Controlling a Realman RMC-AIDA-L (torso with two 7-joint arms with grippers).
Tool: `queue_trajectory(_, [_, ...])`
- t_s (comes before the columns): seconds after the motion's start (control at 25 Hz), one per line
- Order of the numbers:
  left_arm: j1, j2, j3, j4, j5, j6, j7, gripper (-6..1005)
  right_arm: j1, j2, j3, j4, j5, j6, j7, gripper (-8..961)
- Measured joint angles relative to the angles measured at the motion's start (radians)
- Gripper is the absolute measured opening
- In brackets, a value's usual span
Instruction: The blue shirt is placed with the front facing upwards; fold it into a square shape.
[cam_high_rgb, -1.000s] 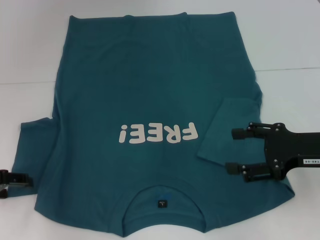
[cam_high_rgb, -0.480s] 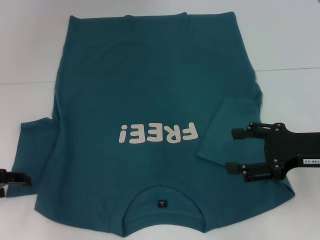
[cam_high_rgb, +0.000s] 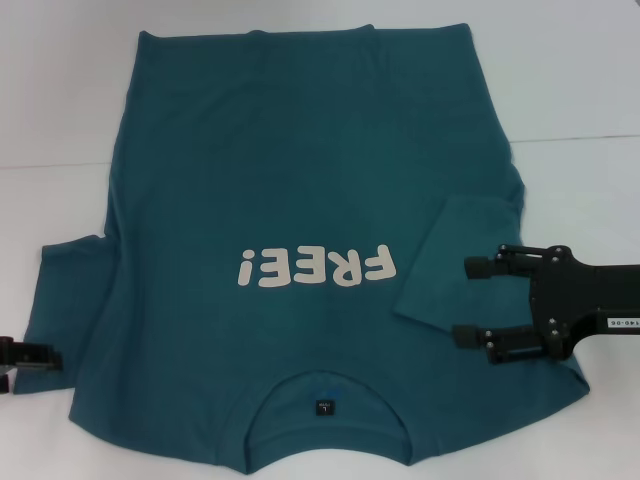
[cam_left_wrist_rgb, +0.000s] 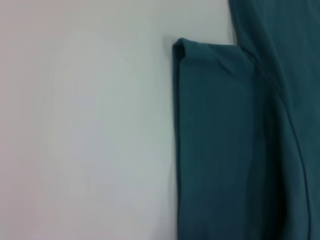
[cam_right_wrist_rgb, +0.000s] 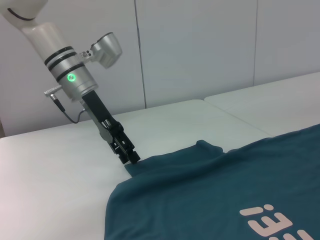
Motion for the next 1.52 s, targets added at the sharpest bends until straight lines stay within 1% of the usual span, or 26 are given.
queue_trajectory(0.28, [-0.008,0.001,0.011,-0.015,0.000,-0.007,0.000,825,-0.003,0.000,0.000,0.000,0.000,-0.005,0.000,927])
queue_trajectory(0.6, [-0.006,0.000,0.014,-0.013,0.001,-0.014,-0.005,824,-0.006,0.000,0.000,0.000,0.000,-0.005,-0.001,927])
queue_trajectory(0.88, [-0.008,0.001,0.013,0.002,0.038,-0.016,-0.011,822,-0.007,0.000,0.000,0.000,0.000,-0.003,-0.001,927])
queue_trajectory(1.2, [-0.010,0.001,0.014,-0.005,0.032,-0.008,-0.012,821,-0.007,0.000,0.000,0.000,0.000,-0.003,-0.001,926])
queue_trajectory(1.52, [-0.031,-0.002,0.014,-0.030,0.030,0.007,-0.012,820,-0.007,0.000,0.000,0.000,0.000,-0.002,-0.001,926])
